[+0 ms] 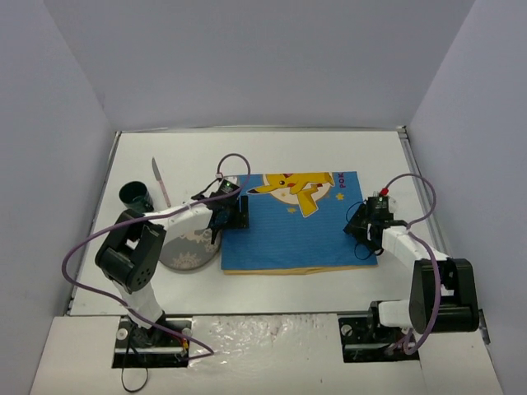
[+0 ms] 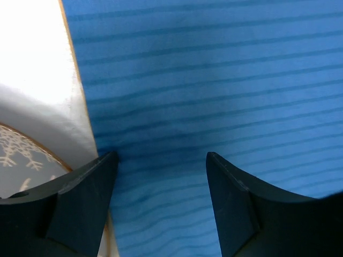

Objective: Set the dinner table for one person

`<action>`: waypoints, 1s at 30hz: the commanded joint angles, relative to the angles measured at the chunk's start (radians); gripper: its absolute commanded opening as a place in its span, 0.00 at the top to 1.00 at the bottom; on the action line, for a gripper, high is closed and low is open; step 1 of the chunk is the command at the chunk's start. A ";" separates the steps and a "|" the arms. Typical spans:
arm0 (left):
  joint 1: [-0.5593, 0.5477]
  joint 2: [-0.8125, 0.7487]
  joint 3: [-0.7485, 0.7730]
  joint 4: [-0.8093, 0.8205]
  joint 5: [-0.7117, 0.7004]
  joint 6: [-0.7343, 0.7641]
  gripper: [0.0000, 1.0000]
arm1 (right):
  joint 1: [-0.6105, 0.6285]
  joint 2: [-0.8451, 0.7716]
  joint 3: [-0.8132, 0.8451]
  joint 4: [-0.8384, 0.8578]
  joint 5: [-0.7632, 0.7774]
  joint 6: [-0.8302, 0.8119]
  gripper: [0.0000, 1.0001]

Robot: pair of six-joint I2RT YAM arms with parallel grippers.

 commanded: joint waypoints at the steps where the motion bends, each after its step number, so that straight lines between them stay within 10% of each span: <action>1: 0.000 -0.020 -0.046 0.074 0.034 -0.095 0.39 | -0.055 -0.104 -0.078 0.007 0.025 0.115 0.51; 13: 0.000 -0.080 -0.070 -0.002 0.008 -0.116 0.39 | -0.106 -0.212 -0.052 -0.108 0.025 0.087 0.46; 20: 0.000 -0.242 0.106 -0.137 -0.055 -0.059 0.17 | -0.089 -0.338 0.122 -0.172 0.000 -0.009 0.15; 30: 0.093 -0.565 0.020 -0.223 -0.096 -0.115 0.03 | -0.071 -0.332 0.278 -0.193 -0.200 -0.152 0.05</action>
